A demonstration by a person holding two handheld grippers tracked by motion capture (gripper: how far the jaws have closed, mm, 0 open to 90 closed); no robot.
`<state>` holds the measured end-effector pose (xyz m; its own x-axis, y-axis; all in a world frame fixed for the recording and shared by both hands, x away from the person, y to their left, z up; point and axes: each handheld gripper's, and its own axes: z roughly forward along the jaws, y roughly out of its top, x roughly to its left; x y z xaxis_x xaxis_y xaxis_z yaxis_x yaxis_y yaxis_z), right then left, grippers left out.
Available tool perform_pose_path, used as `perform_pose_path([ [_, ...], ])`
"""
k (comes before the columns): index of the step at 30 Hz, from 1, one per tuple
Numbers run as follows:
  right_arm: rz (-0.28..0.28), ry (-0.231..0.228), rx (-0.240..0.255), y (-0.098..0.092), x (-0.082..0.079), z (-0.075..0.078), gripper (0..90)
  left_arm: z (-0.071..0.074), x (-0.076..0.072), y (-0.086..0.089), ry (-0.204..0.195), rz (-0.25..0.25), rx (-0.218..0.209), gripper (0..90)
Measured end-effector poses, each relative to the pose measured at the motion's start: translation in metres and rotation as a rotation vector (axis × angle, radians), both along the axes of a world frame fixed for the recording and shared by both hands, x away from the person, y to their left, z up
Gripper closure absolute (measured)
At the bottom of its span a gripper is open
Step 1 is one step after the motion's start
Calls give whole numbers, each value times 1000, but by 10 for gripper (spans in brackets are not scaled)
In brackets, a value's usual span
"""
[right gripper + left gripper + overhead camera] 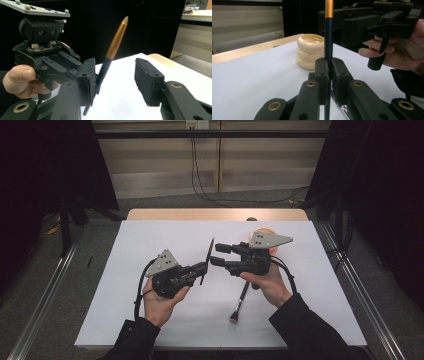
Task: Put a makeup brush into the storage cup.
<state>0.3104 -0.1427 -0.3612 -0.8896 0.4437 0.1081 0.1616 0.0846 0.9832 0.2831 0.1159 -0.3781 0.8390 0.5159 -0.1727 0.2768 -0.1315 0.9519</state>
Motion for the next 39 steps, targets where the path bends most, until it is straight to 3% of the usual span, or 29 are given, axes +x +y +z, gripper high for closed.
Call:
perform_pose_path([
  [1,6,2,-1,0,-1,1,539,0,-1,0,-5,5,21,841],
  [3,11,-1,-1,2,-1,2,557,-2,-1,-2,-1,14,17,841],
  [4,19,-3,4,3,-1,2,569,-3,0,-3,2,-12,6,841],
  [6,21,-1,-3,4,-1,0,604,-2,-1,-5,-3,7,21,841],
  [7,28,3,-2,5,0,-1,621,-3,-1,-5,-3,-19,9,841],
  [8,29,6,-3,5,0,-1,635,-3,-2,-7,-4,-4,24,840],
  [10,35,9,2,7,1,-2,653,-6,-1,-8,-6,-34,18,841],
  [11,39,9,6,8,2,-2,671,-6,-2,-9,0,-20,30,841],
  [15,73,38,11,8,4,-4,795,-7,-3,-11,-9,-34,44,841],
  [18,94,58,7,9,4,-5,831,-11,-3,-14,-8,-26,50,840],
  [21,94,55,-14,12,3,-6,836,-13,-1,-14,-1,-31,35,840],
  [26,94,65,-7,10,4,-5,837,-15,0,-14,-11,-49,13,840],
  [31,87,62,-8,10,3,-4,837,-16,0,-13,-29,-55,16,831],
  [33,81,60,-11,10,3,-4,837,-17,-2,-16,-52,-31,21,760],
  [34,83,60,-13,10,3,-4,837,-17,-2,-16,-50,-58,13,746],
  [39,82,56,-18,11,3,-4,837,-19,-1,-18,-55,-43,13,578],
])
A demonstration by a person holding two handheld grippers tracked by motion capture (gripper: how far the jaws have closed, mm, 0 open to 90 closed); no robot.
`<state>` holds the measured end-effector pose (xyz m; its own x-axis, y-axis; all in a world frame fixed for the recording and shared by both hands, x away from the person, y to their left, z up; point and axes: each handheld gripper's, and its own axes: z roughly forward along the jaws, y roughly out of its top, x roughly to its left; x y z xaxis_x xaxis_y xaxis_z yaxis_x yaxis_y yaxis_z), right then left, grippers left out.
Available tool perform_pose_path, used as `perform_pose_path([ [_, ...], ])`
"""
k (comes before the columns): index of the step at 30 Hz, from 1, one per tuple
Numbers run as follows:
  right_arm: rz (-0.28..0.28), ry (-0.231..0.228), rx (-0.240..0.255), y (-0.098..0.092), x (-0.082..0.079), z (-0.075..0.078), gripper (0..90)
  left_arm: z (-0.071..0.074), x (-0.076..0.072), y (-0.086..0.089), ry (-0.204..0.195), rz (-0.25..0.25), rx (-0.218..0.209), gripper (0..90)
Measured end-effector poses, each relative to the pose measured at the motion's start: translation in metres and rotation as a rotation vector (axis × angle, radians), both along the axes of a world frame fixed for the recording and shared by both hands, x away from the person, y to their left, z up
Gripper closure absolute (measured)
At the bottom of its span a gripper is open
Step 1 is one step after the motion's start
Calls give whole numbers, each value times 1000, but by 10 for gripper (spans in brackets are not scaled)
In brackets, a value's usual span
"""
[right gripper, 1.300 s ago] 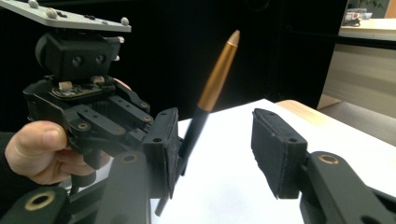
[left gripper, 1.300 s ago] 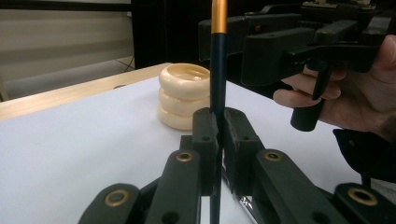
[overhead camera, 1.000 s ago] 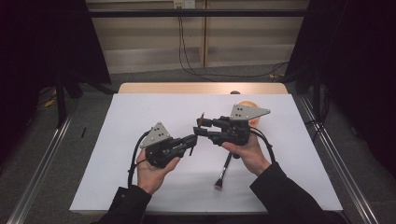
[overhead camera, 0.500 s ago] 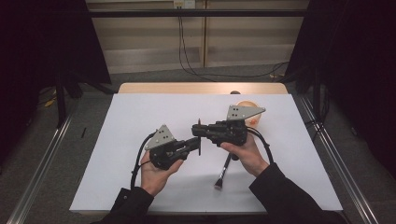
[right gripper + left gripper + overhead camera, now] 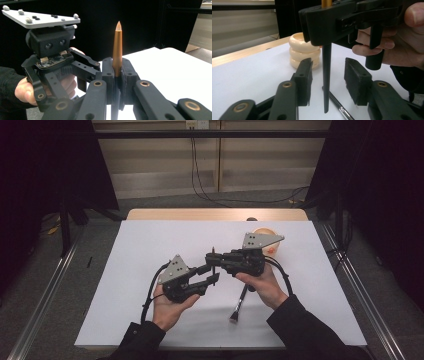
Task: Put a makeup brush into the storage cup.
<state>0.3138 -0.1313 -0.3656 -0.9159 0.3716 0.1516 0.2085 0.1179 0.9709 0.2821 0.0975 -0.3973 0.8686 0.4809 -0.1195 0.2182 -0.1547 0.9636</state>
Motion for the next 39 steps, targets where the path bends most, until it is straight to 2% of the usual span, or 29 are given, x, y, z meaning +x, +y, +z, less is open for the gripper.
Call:
perform_pose_path([
  [1,1,0,1,0,0,0,837,0,1,0,-2,6,5,537],
  [2,-1,-3,1,0,0,0,837,0,1,0,15,11,12,479],
  [4,0,-2,4,-1,0,1,837,0,1,0,26,23,-5,441],
  [5,-3,-2,3,-1,0,1,837,0,2,1,28,23,4,389],
  [6,-4,-1,5,-2,0,1,837,1,1,1,31,45,24,331],
  [10,1,-2,-4,-3,1,1,837,2,2,1,49,91,11,162],
  [11,0,-3,-5,-3,1,1,837,2,2,2,52,92,20,106],
  [13,-1,-3,-4,-4,1,2,837,2,4,2,68,96,8,38],
  [14,-2,-4,-2,-4,1,2,837,2,4,3,66,98,19,29],
  [16,-5,-7,-1,-5,1,2,836,1,3,5,19,82,46,13],
  [18,-14,-6,-2,-6,1,3,837,1,2,5,-11,62,40,11],
  [19,-11,-6,4,-6,1,3,837,2,1,5,-26,79,63,10],
  [20,-13,-6,4,-7,1,3,837,2,1,5,-36,74,66,10],
  [21,-15,-9,1,-7,1,4,837,1,1,5,-36,79,71,12],
  [22,-18,-10,2,-8,1,4,837,0,3,5,-32,61,68,12],
  [23,-19,-12,1,-8,1,4,837,0,2,5,-23,76,82,13],
  [24,-25,-19,5,-9,1,5,837,-1,2,5,-15,70,55,13],
  [26,-27,-26,9,-9,0,6,837,-1,3,6,-31,64,69,9],
  [27,-25,-27,4,-9,0,6,837,0,2,6,-41,96,87,11],
  [29,-27,-27,5,-10,0,6,837,-1,1,7,-45,113,81,11],
  [31,-30,-26,1,-11,1,6,837,0,2,8,-40,108,62,9],
  [32,-31,-26,0,-11,1,6,837,0,1,10,-37,126,66,10],
  [35,-36,-29,-1,-12,2,6,837,0,2,18,-39,151,34,13],
  [36,-37,-29,-1,-12,1,6,836,1,1,21,-51,177,55,13],
  [39,-43,-33,1,-13,2,7,837,1,2,28,-58,186,54,14],
])
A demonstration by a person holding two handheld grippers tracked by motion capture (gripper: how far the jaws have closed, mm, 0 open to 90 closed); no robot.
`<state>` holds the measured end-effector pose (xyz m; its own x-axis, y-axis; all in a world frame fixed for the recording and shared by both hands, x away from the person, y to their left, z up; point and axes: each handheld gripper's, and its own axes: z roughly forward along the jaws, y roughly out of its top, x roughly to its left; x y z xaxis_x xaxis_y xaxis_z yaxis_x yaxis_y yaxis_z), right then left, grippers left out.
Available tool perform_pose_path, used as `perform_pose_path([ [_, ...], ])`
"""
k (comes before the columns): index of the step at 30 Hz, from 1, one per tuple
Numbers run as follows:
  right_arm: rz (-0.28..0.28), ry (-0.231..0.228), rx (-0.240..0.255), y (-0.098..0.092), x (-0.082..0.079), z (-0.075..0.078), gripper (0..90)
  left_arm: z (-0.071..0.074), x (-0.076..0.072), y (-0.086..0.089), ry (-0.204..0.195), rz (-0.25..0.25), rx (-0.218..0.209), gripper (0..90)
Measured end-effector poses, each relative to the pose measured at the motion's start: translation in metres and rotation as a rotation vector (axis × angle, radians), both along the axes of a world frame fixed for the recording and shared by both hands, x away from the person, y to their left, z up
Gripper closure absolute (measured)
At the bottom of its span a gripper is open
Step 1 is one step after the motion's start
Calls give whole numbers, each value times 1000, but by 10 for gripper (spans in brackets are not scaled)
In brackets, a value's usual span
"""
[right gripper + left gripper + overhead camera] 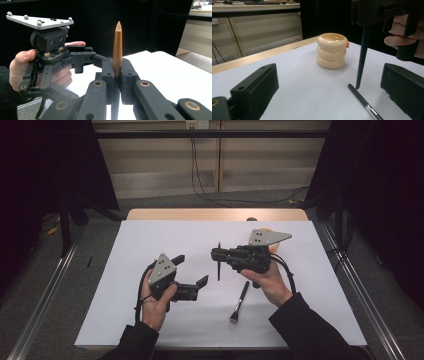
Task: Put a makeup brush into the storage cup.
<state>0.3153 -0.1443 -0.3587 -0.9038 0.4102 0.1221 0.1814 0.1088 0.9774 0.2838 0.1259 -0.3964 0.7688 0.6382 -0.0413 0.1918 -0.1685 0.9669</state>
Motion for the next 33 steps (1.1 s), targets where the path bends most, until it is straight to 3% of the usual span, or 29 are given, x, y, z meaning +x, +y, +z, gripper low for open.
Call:
perform_pose_path([
  [8,-28,-5,8,-5,1,1,836,-6,-5,18,8,38,-4,17],
  [11,-32,-4,7,-7,1,2,837,-10,-8,24,48,48,-17,21],
  [13,-39,-5,6,-7,1,2,837,-13,-11,27,33,65,-11,22],
  [20,-56,-15,8,-12,1,3,836,-20,-21,37,42,72,-16,17],
  [25,-69,-22,11,-17,1,5,836,-25,-27,41,21,75,9,17],
  [33,-102,-31,17,-27,4,8,836,-29,-29,49,-4,124,-17,13],
])
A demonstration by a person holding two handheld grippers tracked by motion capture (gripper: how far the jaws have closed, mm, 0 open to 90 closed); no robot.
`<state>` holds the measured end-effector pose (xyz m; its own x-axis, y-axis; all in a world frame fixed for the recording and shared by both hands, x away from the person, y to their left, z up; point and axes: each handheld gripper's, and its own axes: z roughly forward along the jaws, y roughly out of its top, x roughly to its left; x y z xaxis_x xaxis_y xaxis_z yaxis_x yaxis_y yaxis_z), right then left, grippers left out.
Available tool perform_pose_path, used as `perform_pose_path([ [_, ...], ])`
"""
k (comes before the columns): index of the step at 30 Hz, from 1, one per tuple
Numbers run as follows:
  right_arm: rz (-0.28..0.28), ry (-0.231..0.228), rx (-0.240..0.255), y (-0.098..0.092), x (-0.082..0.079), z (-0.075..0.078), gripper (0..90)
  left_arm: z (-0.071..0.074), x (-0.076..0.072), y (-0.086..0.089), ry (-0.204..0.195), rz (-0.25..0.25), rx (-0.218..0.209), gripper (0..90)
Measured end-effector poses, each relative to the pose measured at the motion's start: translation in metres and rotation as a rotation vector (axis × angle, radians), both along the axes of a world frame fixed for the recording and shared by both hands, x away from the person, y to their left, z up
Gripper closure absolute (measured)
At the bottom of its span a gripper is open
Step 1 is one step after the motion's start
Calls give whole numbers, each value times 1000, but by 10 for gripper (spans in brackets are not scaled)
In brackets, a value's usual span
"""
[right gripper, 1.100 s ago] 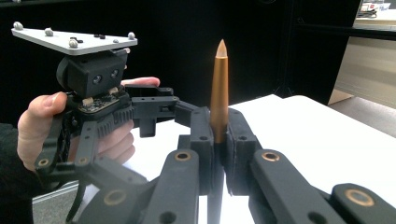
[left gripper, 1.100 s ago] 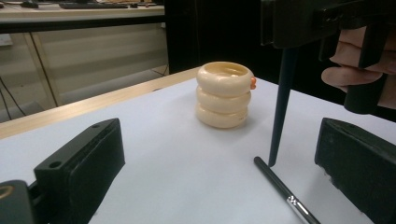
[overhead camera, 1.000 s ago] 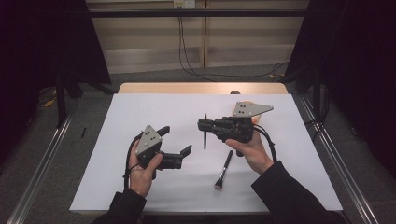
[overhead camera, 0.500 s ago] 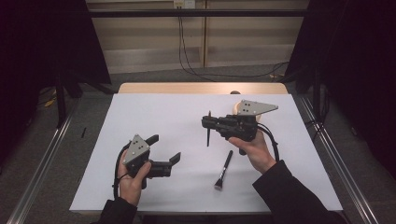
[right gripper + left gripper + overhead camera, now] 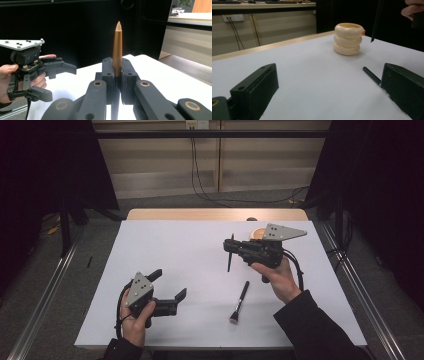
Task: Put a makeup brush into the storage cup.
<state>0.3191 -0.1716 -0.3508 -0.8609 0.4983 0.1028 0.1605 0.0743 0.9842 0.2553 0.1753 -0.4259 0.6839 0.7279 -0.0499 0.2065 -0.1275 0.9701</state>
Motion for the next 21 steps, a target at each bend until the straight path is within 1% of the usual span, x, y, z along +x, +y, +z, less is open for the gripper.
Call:
perform_pose_path([
  [1,-5,-2,0,-1,0,1,837,-1,1,2,11,1,-25,15],
  [2,-9,-2,4,-2,0,1,836,-2,2,4,21,7,-32,15],
  [3,-14,-3,0,-4,0,1,836,-3,2,5,26,1,-42,15],
  [5,-24,-8,1,-7,2,2,837,-4,3,7,5,5,-26,16],
  [6,-27,-6,-4,-8,2,2,837,-5,3,8,5,-2,-40,21],
  [7,-34,-9,0,-10,3,2,836,-5,3,10,13,-6,-60,23],
  [8,-39,-9,1,-12,3,2,836,-6,3,11,11,-3,-80,19],
  [9,-43,-8,-2,-13,4,3,836,-6,3,12,12,3,-86,19],
  [10,-48,-13,3,-14,4,3,836,-6,3,13,0,13,-81,22],
  [11,-53,-13,-4,-16,4,3,837,-6,3,14,-7,12,-77,23],
  [12,-57,-17,-2,-17,5,4,837,-6,2,14,-8,11,-85,20],
  [14,-71,-18,-4,-21,5,6,837,-6,2,13,-4,0,-86,19],
  [16,-77,-23,-5,-24,5,7,836,-6,1,12,-2,-1,-72,18],
  [20,-108,-29,-16,-31,7,10,837,-6,2,13,-15,6,-49,17],
  [21,-113,-31,-18,-33,7,10,837,-6,2,14,-11,3,-56,17],
])
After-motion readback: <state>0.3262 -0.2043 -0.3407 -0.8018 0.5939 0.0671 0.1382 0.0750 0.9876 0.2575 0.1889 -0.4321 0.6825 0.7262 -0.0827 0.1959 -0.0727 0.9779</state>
